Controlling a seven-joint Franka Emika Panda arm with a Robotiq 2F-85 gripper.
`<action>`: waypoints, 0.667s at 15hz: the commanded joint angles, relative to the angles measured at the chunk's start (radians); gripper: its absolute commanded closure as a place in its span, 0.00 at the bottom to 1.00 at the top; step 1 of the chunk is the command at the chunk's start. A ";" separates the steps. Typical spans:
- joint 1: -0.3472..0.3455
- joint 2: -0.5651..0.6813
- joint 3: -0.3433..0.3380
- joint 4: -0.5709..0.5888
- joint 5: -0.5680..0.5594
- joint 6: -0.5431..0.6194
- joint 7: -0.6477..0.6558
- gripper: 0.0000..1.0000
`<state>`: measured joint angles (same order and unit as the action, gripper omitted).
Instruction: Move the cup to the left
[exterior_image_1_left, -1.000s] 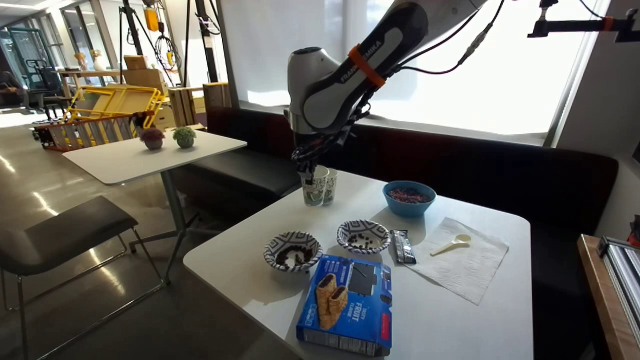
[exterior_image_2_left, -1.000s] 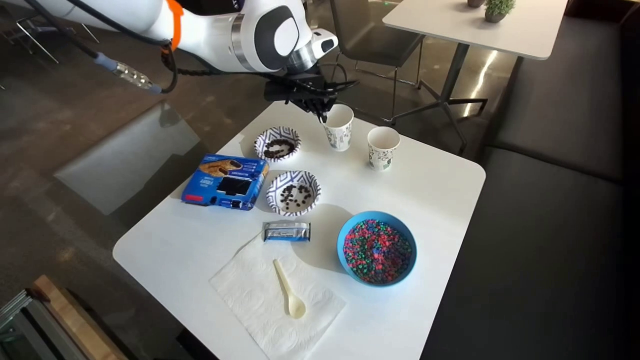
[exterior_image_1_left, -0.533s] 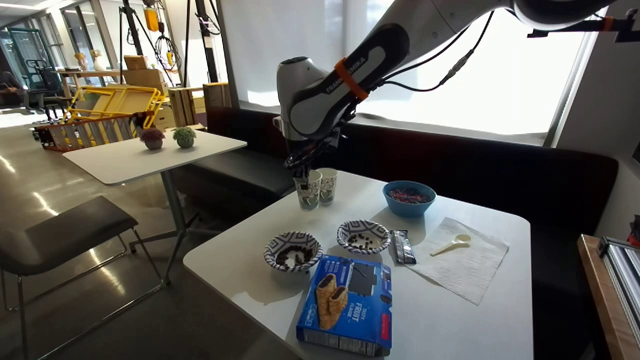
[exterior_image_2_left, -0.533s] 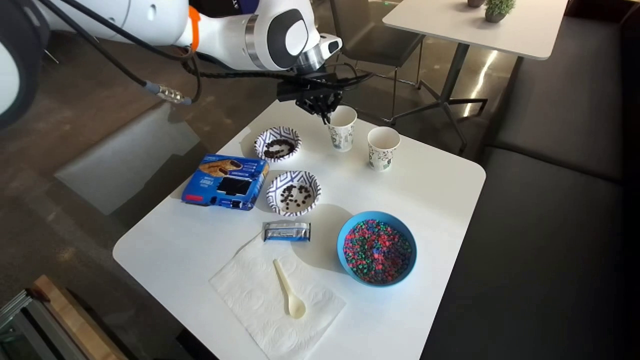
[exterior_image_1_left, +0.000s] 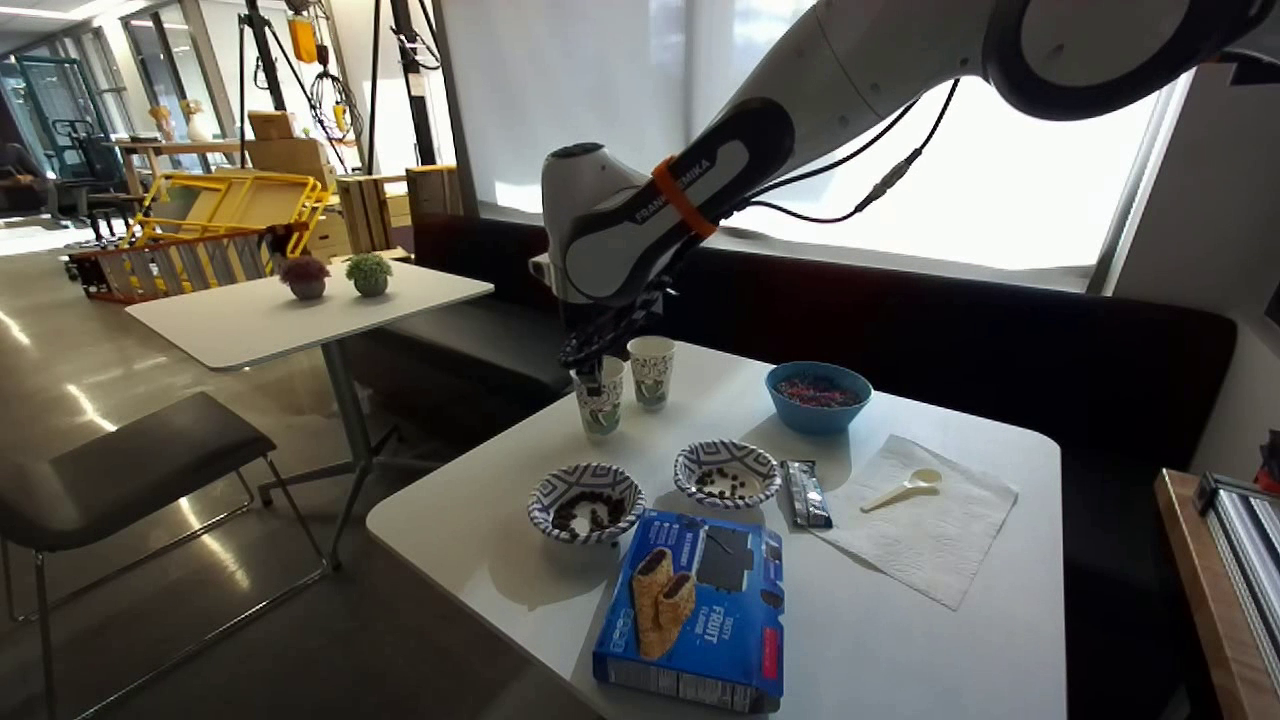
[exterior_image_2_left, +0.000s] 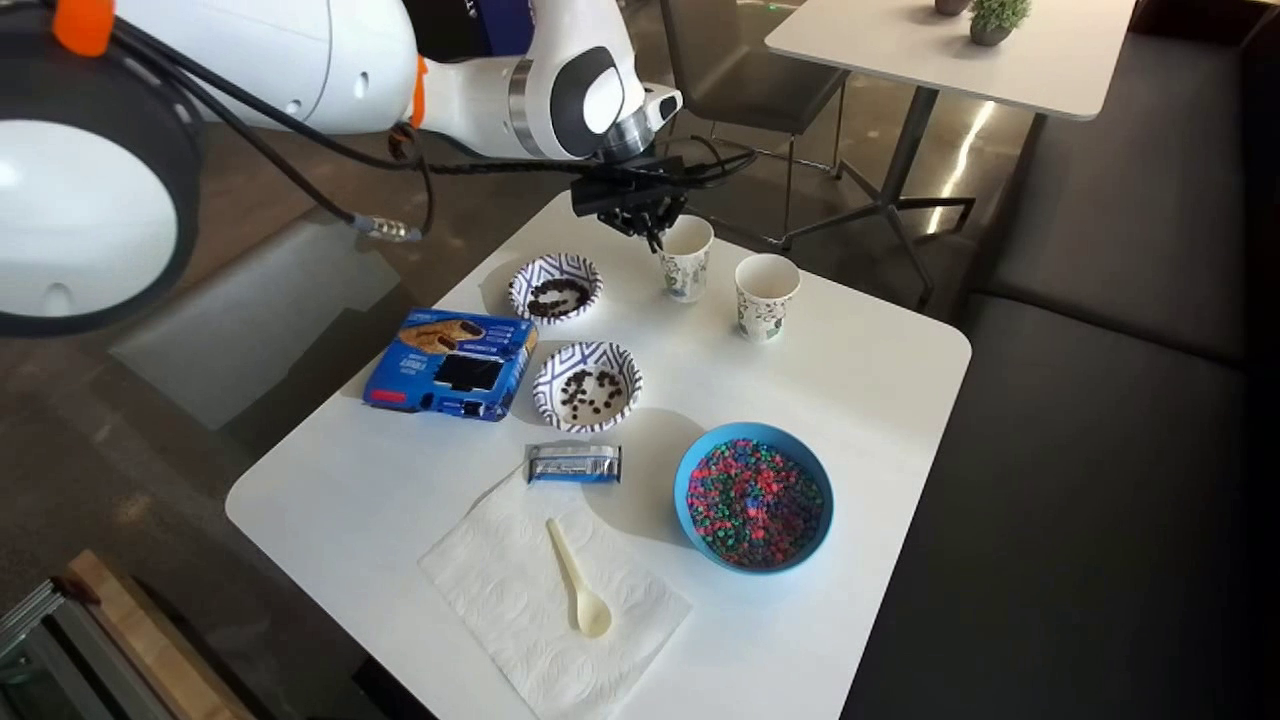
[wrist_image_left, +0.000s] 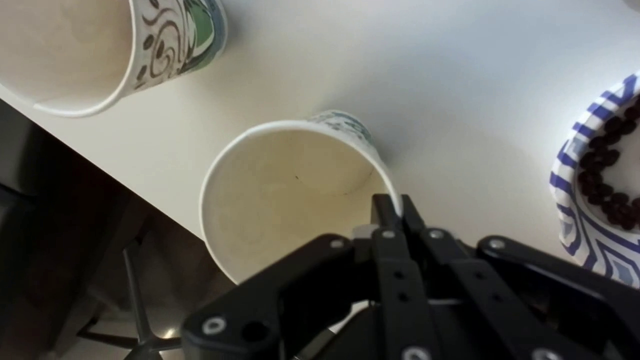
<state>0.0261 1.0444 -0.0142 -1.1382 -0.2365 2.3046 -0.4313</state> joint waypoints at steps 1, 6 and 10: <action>-0.007 0.047 0.019 0.080 -0.005 -0.063 -0.037 0.69; 0.011 -0.030 0.024 0.028 0.009 -0.110 0.015 0.33; 0.010 -0.137 0.041 -0.077 0.051 -0.100 0.122 0.03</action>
<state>0.0365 1.0022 0.0149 -1.1048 -0.2197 2.2093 -0.3853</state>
